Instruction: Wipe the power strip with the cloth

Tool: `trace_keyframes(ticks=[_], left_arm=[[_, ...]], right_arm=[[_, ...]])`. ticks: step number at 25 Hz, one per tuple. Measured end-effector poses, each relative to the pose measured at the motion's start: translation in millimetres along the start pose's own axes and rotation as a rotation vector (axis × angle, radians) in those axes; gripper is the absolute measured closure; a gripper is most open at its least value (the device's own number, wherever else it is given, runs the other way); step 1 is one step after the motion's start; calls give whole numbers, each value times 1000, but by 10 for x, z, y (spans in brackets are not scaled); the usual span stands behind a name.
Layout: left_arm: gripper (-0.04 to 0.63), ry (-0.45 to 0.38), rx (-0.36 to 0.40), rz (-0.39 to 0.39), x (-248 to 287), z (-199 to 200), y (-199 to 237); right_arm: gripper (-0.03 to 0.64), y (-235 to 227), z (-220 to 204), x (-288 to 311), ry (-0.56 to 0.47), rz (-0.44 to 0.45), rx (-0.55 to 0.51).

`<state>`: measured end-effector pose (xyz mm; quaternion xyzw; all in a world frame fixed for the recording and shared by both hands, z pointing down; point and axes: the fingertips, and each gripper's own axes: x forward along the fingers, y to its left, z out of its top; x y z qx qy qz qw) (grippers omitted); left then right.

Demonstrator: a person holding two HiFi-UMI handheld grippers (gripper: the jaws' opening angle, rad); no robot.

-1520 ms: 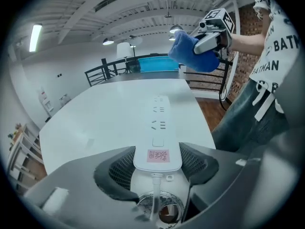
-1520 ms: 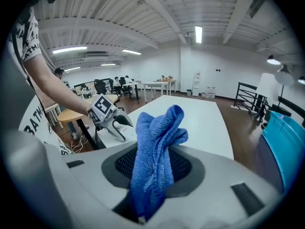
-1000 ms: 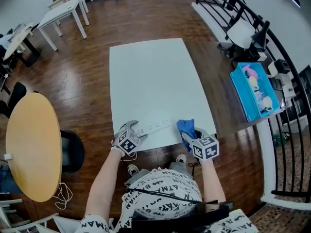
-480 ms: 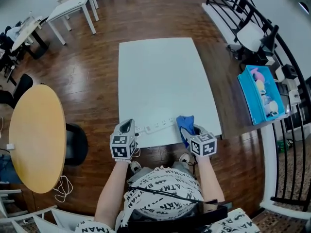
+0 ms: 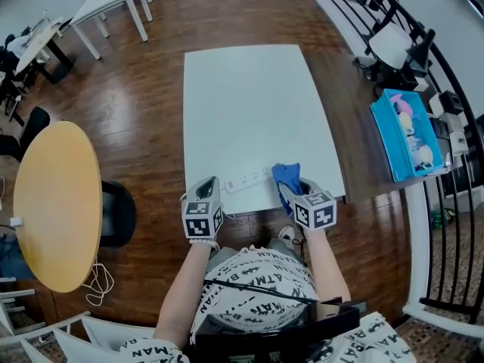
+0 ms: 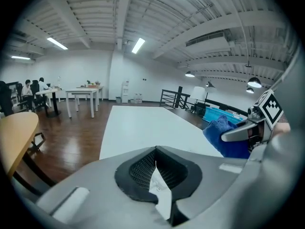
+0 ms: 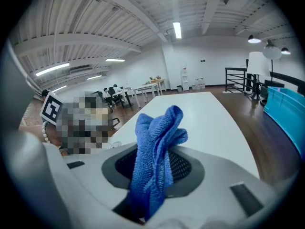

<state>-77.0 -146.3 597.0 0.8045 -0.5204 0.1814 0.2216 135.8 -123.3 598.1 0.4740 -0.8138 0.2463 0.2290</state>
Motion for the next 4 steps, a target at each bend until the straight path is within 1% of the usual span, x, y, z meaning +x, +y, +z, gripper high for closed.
trace_keyframes(ticks=[4], left_arm=[[595, 18, 1, -24, 32, -47, -112]], right_arm=[[483, 36, -119, -2, 22, 4, 2]])
